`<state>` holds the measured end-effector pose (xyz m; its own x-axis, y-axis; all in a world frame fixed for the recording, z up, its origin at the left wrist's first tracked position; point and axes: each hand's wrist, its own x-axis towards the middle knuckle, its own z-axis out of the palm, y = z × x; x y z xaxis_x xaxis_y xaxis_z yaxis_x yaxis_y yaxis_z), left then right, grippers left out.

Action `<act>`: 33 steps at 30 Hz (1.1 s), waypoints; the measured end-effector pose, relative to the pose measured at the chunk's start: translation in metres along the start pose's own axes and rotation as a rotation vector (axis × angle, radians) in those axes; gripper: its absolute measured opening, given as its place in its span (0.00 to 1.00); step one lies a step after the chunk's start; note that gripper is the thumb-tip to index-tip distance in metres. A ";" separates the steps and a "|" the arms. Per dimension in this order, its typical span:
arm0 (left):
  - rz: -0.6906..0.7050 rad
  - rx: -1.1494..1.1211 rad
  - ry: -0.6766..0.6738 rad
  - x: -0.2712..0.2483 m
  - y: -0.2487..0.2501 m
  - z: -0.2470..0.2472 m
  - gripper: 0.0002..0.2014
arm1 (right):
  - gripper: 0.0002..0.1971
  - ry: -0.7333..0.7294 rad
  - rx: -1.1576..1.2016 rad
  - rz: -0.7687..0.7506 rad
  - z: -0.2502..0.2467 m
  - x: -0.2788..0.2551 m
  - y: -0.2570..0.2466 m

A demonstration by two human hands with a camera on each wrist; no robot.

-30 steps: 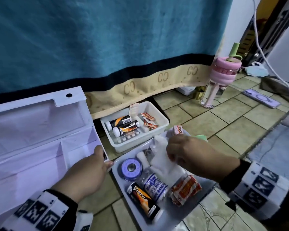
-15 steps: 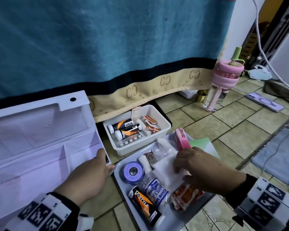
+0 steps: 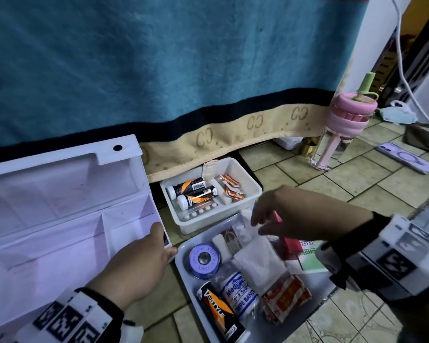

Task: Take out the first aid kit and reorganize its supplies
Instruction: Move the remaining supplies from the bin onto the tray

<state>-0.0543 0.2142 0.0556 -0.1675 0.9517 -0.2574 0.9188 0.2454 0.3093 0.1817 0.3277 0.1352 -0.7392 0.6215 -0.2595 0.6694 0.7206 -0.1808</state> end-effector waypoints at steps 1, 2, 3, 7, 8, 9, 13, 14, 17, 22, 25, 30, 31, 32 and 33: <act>0.003 -0.007 0.001 0.000 -0.001 0.001 0.14 | 0.09 0.028 -0.004 -0.003 -0.003 0.009 -0.002; 0.005 -0.014 0.003 0.001 0.000 0.000 0.14 | 0.10 0.048 -0.012 -0.006 -0.003 0.020 -0.004; 0.005 -0.021 0.000 0.001 -0.001 0.001 0.15 | 0.11 0.056 -0.022 -0.012 -0.002 0.033 -0.006; 0.000 -0.053 -0.027 0.004 -0.004 0.003 0.17 | 0.24 -0.071 -0.140 -0.016 0.005 0.076 -0.018; 0.005 -0.051 -0.031 0.004 -0.005 0.004 0.17 | 0.24 -0.114 -0.197 -0.025 0.007 0.082 -0.022; 0.011 -0.050 -0.031 0.004 -0.006 0.004 0.17 | 0.24 -0.147 -0.259 -0.038 0.009 0.087 -0.025; 0.025 -0.048 -0.015 0.004 -0.005 0.004 0.17 | 0.18 -0.223 -0.420 -0.077 0.025 0.108 -0.026; 0.025 -0.053 -0.015 0.003 -0.004 0.004 0.17 | 0.17 -0.240 -0.432 -0.086 0.030 0.113 -0.024; 0.018 -0.061 -0.018 0.004 -0.005 0.004 0.16 | 0.18 -0.243 -0.417 -0.103 0.036 0.122 -0.017; 0.024 -0.035 -0.014 0.003 -0.003 0.002 0.15 | 0.20 -0.060 -0.181 -0.158 0.017 0.118 -0.007; 0.028 -0.009 -0.003 0.001 -0.001 0.000 0.15 | 0.11 0.200 0.087 -0.162 -0.007 0.103 -0.001; 0.016 0.006 -0.002 0.000 0.001 -0.001 0.15 | 0.07 0.433 0.272 -0.057 -0.038 0.066 0.013; 0.011 0.004 0.002 0.000 0.001 -0.001 0.15 | 0.09 0.436 0.321 -0.048 -0.040 0.060 0.017; 0.008 0.001 0.005 0.000 0.001 -0.001 0.15 | 0.11 0.426 0.366 -0.052 -0.040 0.054 0.020; 0.007 0.001 0.007 0.000 0.001 -0.001 0.16 | 0.13 0.406 0.393 -0.062 -0.039 0.049 0.022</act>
<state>-0.0542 0.2150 0.0566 -0.1638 0.9546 -0.2489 0.9203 0.2387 0.3099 0.1576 0.3857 0.1556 -0.6953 0.7060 0.1346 0.5438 0.6393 -0.5436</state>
